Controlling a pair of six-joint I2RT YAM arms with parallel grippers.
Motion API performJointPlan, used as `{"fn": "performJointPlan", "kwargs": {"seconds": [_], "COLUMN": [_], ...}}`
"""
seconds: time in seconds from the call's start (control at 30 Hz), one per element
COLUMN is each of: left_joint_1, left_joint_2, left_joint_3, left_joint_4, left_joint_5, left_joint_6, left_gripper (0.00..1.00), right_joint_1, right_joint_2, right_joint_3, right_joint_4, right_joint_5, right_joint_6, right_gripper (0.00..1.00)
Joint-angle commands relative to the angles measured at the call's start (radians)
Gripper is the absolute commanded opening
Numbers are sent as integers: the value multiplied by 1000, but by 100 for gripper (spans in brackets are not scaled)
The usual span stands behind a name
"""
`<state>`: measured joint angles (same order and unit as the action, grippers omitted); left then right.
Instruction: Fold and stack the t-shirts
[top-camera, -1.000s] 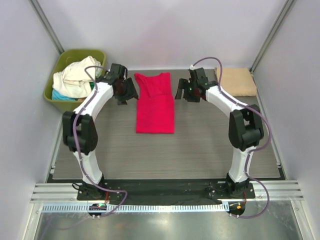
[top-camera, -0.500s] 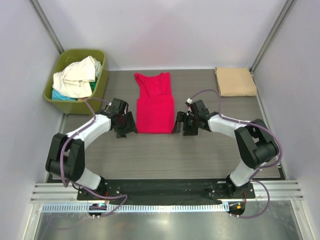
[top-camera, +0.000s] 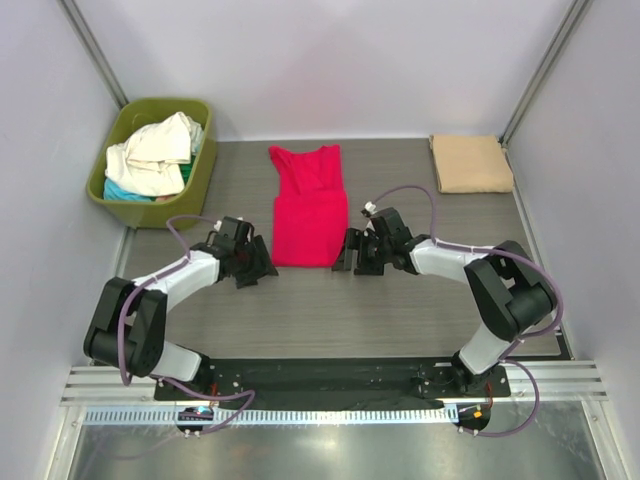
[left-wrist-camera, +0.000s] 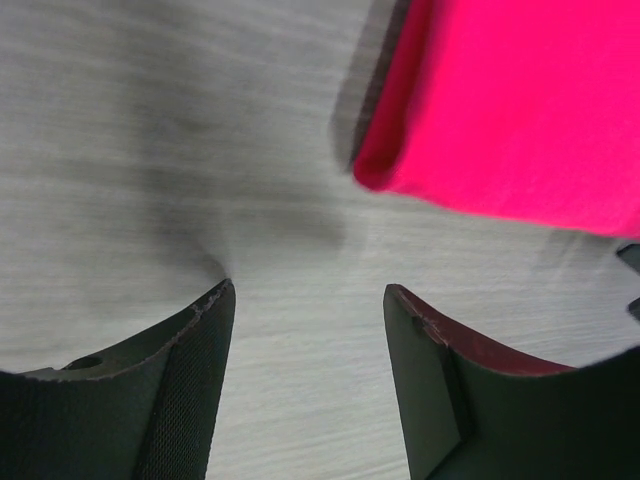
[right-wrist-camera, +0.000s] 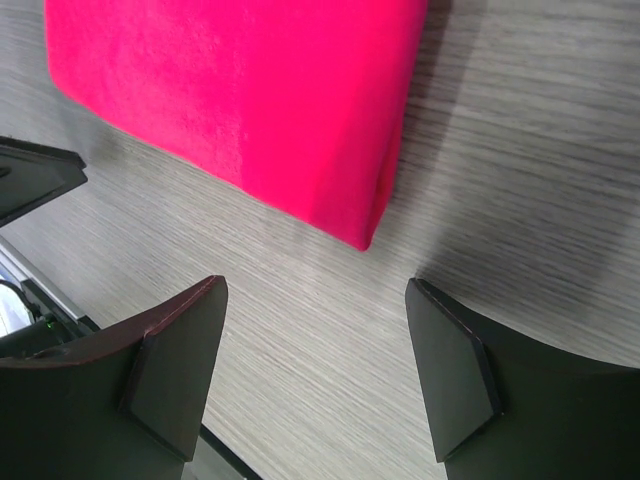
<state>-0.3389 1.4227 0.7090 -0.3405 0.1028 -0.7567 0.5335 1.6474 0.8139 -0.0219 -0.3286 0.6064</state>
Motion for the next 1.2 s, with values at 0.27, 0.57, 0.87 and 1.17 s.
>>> {"fn": "performJointPlan", "kwargs": {"seconds": [0.27, 0.57, 0.87, 1.17], "left_joint_1": [-2, -2, -2, -5], "left_joint_2": [139, 183, 196, 122], "left_joint_3": [87, 63, 38, -15], "left_joint_4": [184, 235, 268, 281], "left_joint_5": [3, 15, 12, 35], "left_joint_6": [-50, -62, -61, -70], "left_gripper": [66, 47, 8, 0], "right_joint_1": [-1, -18, -17, -15], "right_joint_2": [164, 186, 189, 120], "right_joint_3": [99, 91, 68, -4], "right_joint_4": [45, 51, 68, 65], "right_joint_5": [68, 63, 57, 72], "right_joint_6": [-4, -8, 10, 18], "right_gripper": [72, 56, 37, 12]}}
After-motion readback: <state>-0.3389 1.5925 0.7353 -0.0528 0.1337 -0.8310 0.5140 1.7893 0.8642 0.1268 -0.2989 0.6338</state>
